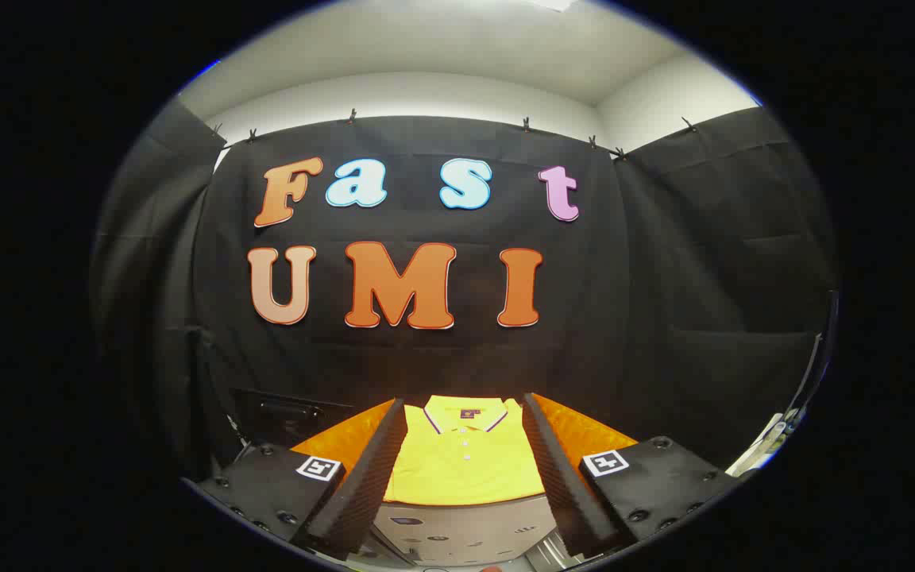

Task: Put the clothes into the washing machine and then close the washing machine lid.

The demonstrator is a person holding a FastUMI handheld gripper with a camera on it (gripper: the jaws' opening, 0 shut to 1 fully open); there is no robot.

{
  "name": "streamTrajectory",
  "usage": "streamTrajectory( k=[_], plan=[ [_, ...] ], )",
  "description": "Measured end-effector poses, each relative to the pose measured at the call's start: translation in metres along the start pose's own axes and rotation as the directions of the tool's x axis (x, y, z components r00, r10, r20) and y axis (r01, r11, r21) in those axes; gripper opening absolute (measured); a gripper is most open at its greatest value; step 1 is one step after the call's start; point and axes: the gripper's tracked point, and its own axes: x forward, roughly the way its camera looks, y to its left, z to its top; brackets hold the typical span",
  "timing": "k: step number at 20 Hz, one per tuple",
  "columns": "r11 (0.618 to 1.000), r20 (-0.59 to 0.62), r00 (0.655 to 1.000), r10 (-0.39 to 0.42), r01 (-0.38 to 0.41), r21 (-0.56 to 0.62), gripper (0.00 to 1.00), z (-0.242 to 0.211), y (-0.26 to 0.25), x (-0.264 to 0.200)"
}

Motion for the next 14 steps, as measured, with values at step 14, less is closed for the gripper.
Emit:
streamTrajectory(
  k=[14],
  plan=[
    [1.0, -0.01, 1.0, 0.007, -0.007, -0.007, 0.95, 0.0005, 0.0068, 0.0035]
  ],
)
